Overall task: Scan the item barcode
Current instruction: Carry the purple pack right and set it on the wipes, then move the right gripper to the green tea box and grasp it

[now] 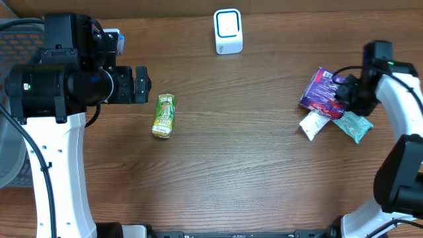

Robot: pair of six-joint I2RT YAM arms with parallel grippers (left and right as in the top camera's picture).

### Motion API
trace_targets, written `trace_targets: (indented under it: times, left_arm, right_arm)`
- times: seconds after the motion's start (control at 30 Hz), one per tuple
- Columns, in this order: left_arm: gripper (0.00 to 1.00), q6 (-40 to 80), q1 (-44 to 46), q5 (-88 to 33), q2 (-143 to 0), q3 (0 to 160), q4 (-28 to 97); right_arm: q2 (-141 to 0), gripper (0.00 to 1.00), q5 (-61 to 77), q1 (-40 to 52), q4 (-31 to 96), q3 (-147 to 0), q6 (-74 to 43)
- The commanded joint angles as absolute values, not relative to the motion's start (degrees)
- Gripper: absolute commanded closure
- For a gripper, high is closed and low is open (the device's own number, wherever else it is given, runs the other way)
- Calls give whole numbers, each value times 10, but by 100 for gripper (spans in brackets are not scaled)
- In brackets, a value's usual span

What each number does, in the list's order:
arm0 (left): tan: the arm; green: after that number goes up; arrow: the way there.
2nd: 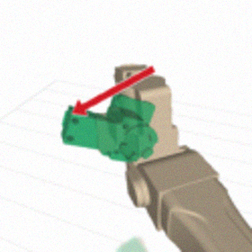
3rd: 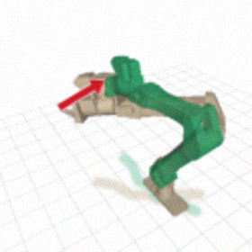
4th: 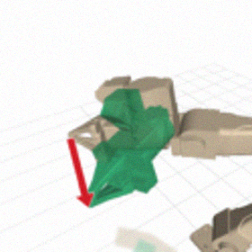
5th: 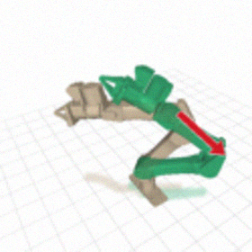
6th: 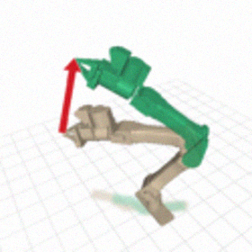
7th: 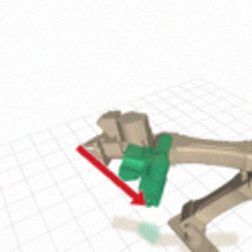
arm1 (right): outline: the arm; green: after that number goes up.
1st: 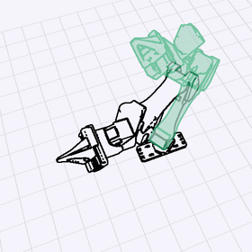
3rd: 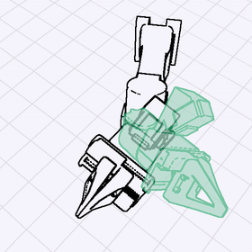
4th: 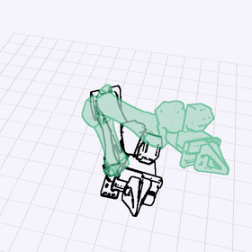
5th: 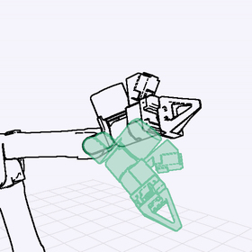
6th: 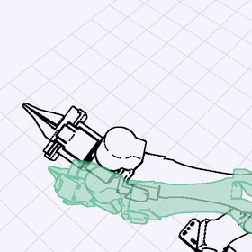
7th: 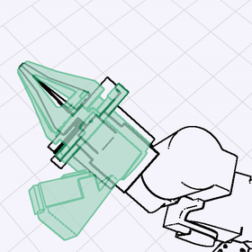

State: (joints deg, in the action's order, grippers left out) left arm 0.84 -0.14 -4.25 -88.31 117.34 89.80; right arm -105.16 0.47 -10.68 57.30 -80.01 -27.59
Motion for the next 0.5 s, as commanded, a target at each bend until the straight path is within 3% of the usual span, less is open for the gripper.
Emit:
trace_targets:
  times: [0.0,0.33,0.47]
  left_arm:
    - [0,-4,-4,-41,-888,1177,897]
    - [0,-4,-4,-41,-888,1177,897]
    - [0,-4,-4,-41,-888,1177,897]
  right_arm:
    - [-1036,35,12,-116,590,-806,-278]
    - [-962,17,53,-98,666,-925,-235]
    - [-947,17,103,-79,658,-929,-235]
